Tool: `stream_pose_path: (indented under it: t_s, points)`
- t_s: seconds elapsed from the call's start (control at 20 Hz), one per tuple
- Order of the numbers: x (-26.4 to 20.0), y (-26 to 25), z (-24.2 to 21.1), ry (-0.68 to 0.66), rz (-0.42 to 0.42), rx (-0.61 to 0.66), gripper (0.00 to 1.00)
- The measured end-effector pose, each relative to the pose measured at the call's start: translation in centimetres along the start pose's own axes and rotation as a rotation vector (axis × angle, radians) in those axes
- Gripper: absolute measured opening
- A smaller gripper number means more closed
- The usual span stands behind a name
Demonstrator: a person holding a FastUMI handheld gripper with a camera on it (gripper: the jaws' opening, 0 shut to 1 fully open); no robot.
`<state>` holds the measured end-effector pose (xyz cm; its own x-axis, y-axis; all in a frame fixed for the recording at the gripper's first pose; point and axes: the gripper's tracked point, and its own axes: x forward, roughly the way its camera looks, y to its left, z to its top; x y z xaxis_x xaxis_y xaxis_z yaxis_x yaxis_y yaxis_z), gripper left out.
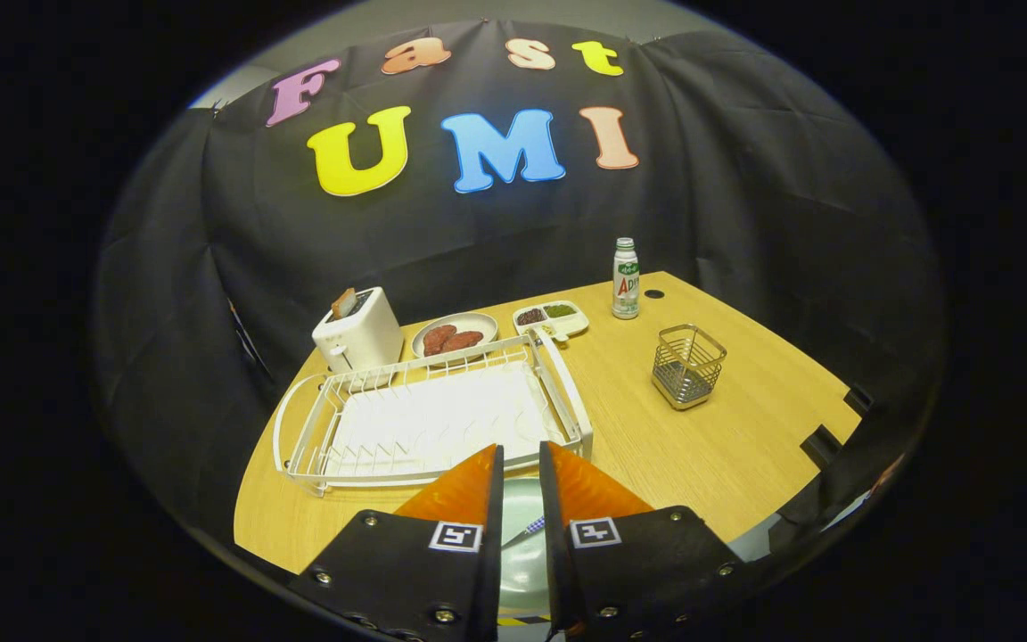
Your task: Take the plate from the dish rack, then take the spoon from the basket and place it into the plate.
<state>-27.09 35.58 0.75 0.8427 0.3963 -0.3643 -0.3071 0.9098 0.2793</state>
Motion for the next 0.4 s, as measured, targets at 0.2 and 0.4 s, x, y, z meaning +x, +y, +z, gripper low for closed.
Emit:
stream_pose_path:
  t_s: [0.2, 0.4]
  points:
    - [0.0, -1.0, 3.6, -0.065, -0.012, -0.032, 0.22]
    - [0.2, -1.8, 9.4, -0.171, -0.014, -0.077, 0.22]
